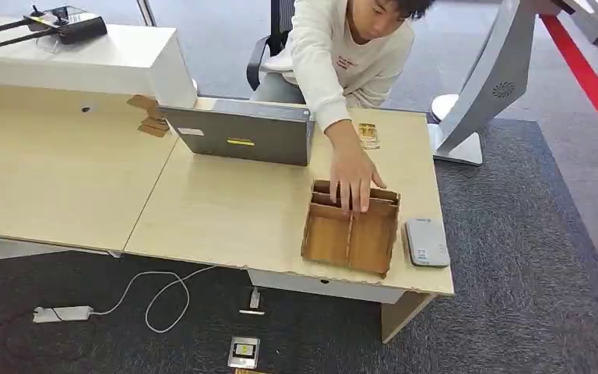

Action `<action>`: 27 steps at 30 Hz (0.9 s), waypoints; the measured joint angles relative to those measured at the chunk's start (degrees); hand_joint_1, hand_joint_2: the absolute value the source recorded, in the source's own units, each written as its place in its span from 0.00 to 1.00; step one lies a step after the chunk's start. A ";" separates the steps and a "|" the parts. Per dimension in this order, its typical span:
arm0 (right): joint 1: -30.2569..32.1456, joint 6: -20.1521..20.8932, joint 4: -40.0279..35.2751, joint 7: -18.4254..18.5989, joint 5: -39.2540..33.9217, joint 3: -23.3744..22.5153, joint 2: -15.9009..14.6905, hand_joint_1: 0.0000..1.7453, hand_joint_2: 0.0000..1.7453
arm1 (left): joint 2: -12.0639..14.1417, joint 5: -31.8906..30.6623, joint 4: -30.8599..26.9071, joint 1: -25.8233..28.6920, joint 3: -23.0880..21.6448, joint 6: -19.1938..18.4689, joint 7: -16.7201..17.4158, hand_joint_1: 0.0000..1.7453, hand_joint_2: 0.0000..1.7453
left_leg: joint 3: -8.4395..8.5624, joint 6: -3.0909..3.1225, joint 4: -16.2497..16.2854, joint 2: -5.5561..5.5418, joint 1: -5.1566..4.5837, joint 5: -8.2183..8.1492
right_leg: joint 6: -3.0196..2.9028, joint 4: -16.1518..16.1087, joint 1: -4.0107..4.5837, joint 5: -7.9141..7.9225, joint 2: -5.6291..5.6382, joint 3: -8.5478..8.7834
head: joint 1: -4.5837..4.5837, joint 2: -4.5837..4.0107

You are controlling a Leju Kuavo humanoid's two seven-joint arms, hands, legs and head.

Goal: Pass the card to the sensor for recognition and then transmit it.

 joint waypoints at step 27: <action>0.21 0.09 1.55 0.72 0.89 -2.56 3.24 0.00 1.00 | -0.04 -0.53 0.00 0.00 0.00 -0.76 2.21 0.00 0.00 | 0.05 0.00 0.00 0.05 0.00 0.01 | 0.00 0.00 0.00 0.00 0.00 0.08 | 0.00 0.00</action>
